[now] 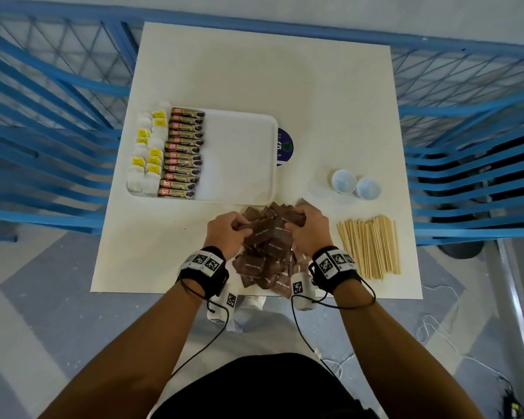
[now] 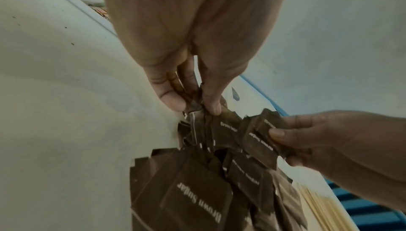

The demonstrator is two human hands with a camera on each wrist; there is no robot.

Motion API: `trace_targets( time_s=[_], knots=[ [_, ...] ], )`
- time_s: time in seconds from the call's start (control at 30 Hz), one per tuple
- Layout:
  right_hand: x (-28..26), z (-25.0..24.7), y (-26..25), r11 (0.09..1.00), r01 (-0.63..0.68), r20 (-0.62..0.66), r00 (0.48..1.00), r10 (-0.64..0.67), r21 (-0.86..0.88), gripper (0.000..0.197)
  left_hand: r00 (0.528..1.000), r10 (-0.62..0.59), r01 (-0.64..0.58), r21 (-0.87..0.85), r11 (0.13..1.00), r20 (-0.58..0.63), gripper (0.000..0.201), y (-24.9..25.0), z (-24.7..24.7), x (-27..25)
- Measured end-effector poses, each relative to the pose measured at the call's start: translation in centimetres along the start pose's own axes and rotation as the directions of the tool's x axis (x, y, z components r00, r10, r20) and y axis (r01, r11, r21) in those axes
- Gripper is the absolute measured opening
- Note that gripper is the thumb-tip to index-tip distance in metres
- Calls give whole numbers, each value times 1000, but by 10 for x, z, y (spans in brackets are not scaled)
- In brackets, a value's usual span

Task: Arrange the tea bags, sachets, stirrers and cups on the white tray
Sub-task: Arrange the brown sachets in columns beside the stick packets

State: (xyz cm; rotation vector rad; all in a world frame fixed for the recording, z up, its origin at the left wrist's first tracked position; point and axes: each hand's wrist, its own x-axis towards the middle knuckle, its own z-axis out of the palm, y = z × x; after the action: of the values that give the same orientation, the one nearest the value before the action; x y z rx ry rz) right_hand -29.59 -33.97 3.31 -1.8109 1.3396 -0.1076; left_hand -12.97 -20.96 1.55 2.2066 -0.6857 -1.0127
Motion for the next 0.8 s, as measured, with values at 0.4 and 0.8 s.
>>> trace_targets(
  time_s=[0.4,0.8],
  knots=[
    [16,-11,-51,854,-31,72,997,-8,520,19,964,-125,254,-671,696,235,16,21,-38,17],
    [27,56,-139,901,13,32,999,-30,434,29,832,92,454,-767,454,547,44,26,-127,48]
  ],
)
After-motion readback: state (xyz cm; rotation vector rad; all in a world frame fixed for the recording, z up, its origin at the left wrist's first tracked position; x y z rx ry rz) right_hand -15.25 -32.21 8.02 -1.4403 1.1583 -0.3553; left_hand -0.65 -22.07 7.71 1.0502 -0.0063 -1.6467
